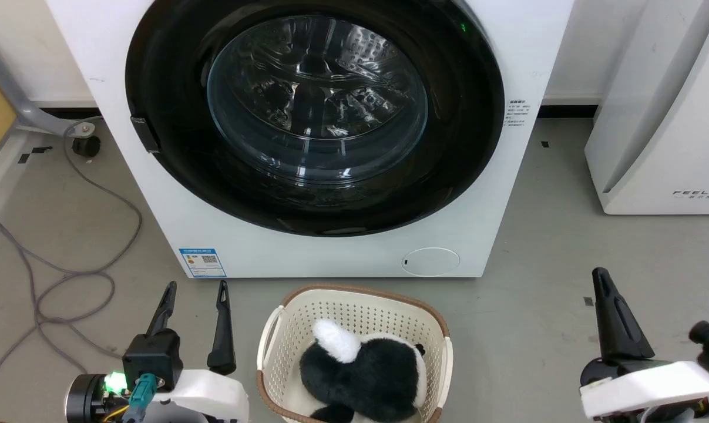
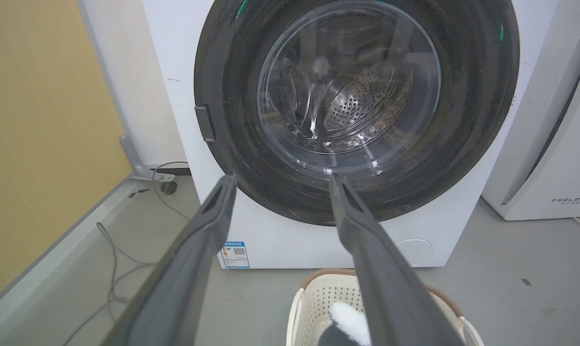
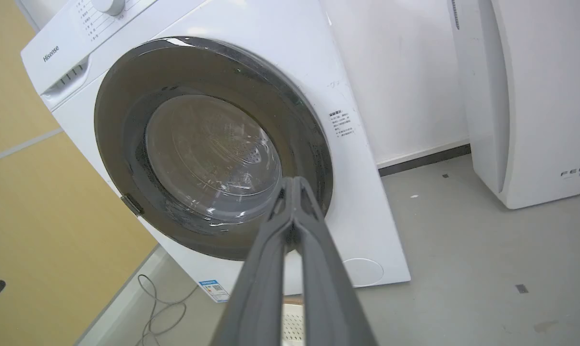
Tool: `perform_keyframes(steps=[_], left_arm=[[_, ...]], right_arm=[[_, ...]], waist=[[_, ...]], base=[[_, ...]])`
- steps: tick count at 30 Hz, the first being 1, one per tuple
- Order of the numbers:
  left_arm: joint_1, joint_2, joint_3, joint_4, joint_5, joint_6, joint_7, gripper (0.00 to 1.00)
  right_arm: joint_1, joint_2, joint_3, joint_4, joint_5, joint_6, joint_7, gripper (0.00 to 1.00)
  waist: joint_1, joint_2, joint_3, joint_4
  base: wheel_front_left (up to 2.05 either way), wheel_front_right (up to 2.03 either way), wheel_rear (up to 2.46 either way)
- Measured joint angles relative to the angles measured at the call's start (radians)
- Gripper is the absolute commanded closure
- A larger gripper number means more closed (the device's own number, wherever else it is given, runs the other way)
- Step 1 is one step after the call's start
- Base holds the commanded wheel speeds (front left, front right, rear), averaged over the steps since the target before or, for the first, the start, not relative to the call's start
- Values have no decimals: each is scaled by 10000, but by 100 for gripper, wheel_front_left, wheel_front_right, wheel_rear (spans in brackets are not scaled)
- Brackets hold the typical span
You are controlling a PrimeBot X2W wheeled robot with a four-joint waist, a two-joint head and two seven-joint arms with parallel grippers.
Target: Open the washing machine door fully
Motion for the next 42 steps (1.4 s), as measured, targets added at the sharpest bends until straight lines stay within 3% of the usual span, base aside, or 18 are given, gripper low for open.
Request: perform_keyframes(steps=[7, 16, 24, 42], left_arm=[[-1, 0, -44, -54, 0, 115, -142, 0], [-19, -2, -119, -184, -13, 251, -341, 0], [-257, -2, -244, -301, -13, 351, -504, 0], [-1134, 0, -339, -619, 15, 552, -880, 0]], right_arm=[[-254, 0, -69, 270, 2874, -2, -161, 100], [-920, 0, -644, 711, 5149, -2, 345, 100], [-1952, -165, -1354, 1618, 6326, -2, 736, 100], [-5398, -1567, -1574, 3910, 7948, -2, 1039, 100]], waist=[[0, 0, 30, 50], [0, 0, 226, 146], [0, 0, 585, 326], [1, 0, 1975, 853]], base=[[0, 0, 0], [0, 0, 0], [0, 0, 0], [0, 0, 0]])
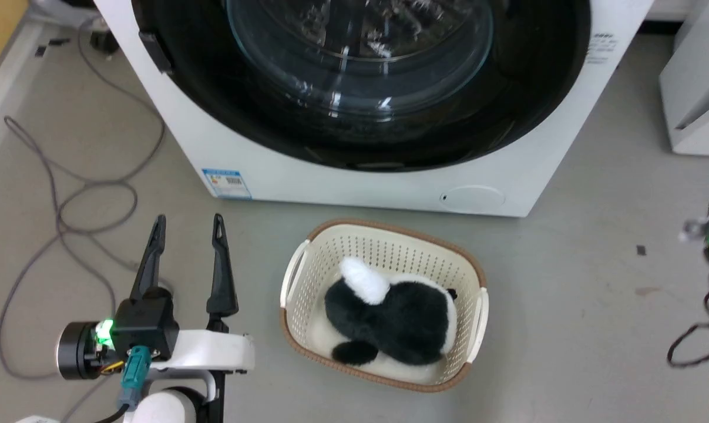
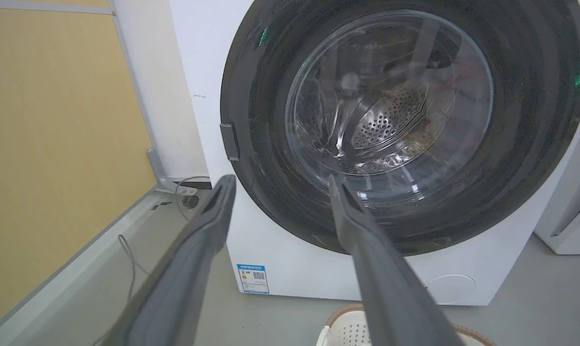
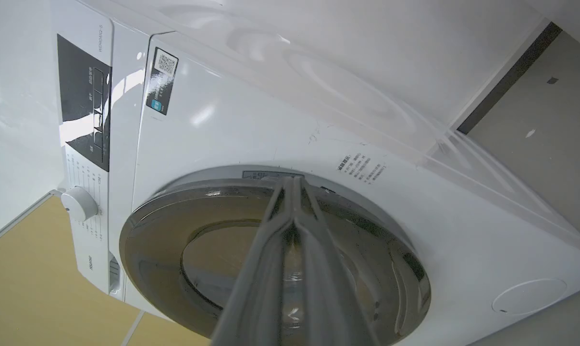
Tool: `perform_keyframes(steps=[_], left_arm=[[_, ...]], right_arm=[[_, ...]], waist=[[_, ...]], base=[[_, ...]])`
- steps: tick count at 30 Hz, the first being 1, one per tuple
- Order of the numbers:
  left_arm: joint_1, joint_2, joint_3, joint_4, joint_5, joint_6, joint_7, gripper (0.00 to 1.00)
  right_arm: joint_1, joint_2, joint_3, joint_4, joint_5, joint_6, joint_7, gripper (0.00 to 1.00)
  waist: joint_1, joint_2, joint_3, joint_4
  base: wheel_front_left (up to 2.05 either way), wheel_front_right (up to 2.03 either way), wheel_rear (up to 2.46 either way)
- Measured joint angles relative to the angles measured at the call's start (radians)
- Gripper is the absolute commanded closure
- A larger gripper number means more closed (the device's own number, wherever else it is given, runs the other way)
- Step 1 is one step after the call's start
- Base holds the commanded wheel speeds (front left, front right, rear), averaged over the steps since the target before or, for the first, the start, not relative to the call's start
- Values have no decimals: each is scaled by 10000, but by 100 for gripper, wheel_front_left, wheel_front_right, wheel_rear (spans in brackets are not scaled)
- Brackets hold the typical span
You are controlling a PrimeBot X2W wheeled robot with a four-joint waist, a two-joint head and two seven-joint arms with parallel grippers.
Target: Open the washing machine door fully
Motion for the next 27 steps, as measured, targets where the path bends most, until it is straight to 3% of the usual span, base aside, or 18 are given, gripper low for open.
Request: perform_keyframes(steps=[15, 27], left_arm=[[-531, -2, -307, -138, -29, 359, -316, 0], [-800, -2, -539, -272, -107, 677, -573, 0]], right_arm=[[-3220, -1085, 907, 2345, 734, 0, 307, 100], [-4769, -1536, 1482, 3613, 1674, 0, 884, 100]], waist=[[0, 0, 1112, 639], [0, 0, 1765, 1077]], base=[[0, 0, 0], [0, 0, 0]])
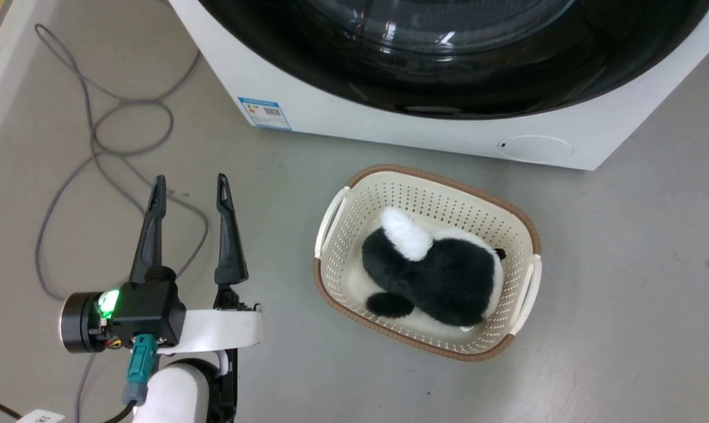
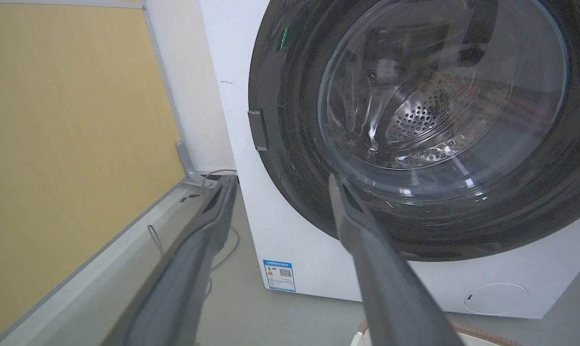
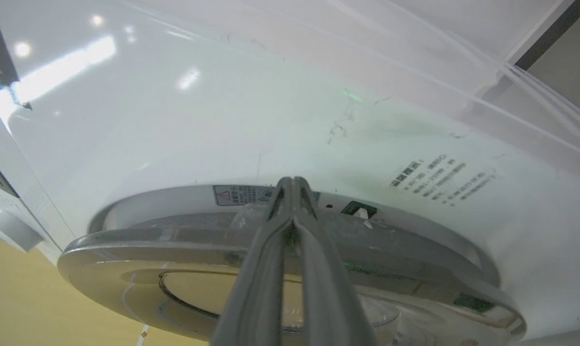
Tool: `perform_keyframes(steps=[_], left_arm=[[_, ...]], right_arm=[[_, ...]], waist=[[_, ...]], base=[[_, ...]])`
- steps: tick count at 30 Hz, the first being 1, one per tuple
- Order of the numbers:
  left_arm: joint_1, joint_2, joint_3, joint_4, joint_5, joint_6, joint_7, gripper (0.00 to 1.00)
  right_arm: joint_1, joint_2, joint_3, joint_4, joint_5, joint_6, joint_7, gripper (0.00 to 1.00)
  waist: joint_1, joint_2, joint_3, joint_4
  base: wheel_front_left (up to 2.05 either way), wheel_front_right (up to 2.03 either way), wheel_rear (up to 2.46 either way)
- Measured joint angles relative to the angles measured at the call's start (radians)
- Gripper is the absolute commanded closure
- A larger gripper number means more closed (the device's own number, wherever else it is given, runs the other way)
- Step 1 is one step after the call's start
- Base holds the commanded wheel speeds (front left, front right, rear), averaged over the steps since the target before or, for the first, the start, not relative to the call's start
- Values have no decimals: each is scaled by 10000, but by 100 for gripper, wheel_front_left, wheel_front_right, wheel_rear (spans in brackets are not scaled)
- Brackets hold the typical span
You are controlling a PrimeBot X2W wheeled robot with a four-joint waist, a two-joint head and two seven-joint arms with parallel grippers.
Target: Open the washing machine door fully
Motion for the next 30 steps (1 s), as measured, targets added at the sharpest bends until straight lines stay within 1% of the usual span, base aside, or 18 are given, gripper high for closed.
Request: perform_keyframes(steps=[4, 9, 13, 18, 22, 30], left_arm=[[-110, 0, -48, -56, -77, 109, -48, 0], [-222, 2, -73, -69, -82, 209, -176, 0], [-306, 2, -90, -119, -82, 301, -257, 0], [-313, 0, -86, -119, -82, 339, -293, 0], [-310, 0, -52, -119, -81, 339, -293, 0], [-260, 0, 13, -92, -65, 326, -293, 0]], right_arm=[[-315, -82, 213, 217, 334, 0, 291, 100], [-606, -150, 606, 272, 763, 0, 911, 100], [-732, -380, 848, 284, 1204, 0, 1511, 100], [-686, -545, 1035, 255, 1461, -10, 2180, 100], [-552, -491, 1185, 90, 1597, -8, 2690, 100], [266, -211, 1592, -431, 1557, -4, 3235, 100]], waist=[[0, 0, 170, 85], [0, 0, 348, 146], [0, 0, 429, 169], [-1, 1, 291, 132], [-1, 1, 139, 56], [-1, 0, -153, -99]], base=[[0, 0, 0], [0, 0, 0], [0, 0, 0], [0, 0, 0], [0, 0, 0], [0, 0, 0]])
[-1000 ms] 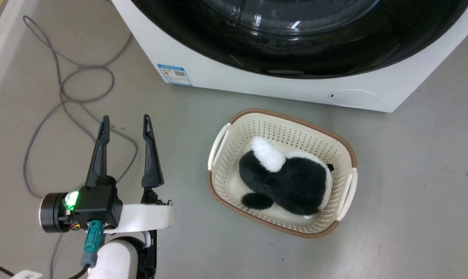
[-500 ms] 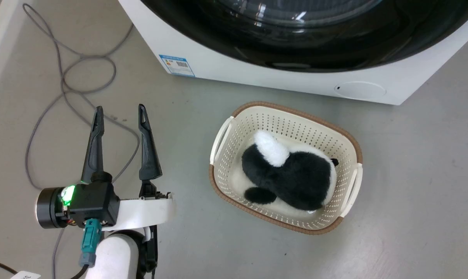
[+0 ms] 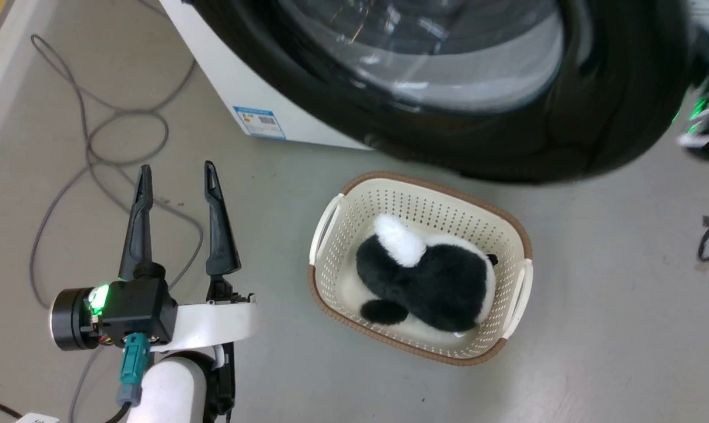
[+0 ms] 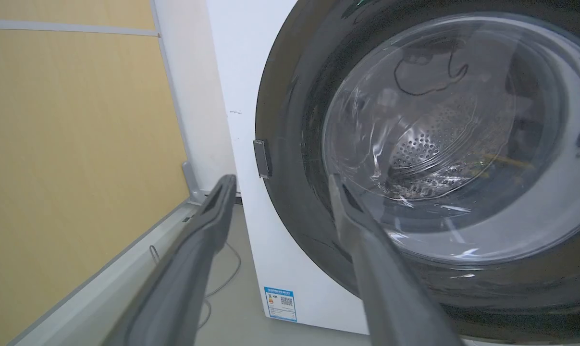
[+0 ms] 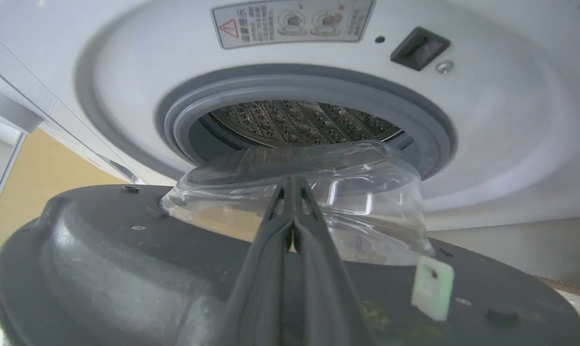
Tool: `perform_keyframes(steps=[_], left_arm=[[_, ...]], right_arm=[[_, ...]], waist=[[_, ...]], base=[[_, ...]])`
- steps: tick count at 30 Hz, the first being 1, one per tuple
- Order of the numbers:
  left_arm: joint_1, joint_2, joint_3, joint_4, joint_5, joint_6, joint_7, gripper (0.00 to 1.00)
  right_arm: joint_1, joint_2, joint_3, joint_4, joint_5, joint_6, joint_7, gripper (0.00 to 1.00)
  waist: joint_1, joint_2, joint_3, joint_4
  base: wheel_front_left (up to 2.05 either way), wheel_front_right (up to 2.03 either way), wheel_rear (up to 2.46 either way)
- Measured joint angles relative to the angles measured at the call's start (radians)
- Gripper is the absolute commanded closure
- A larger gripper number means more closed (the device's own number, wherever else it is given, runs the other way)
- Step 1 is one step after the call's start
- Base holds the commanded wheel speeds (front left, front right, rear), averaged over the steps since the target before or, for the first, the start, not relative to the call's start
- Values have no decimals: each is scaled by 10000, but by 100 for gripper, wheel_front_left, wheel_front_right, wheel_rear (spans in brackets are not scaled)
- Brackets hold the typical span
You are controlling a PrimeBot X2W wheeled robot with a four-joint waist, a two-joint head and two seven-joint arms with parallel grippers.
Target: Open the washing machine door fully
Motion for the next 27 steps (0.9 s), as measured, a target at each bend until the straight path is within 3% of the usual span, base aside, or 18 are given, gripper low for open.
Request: perform_keyframes(steps=[6, 27], left_arm=[[407, 12, 169, 82, 75, -81, -2, 0], [1408, 25, 286, 823, 67, -341, -2, 0]], right_arm=[[1235, 276, 428, -991, 90, 0, 851, 100], [5158, 1241, 1956, -4610, 63, 0, 1889, 100]], waist=[[0, 0, -493, -246], [-1, 0, -2142, -614]], base=[[0, 0, 0], [0, 0, 0]])
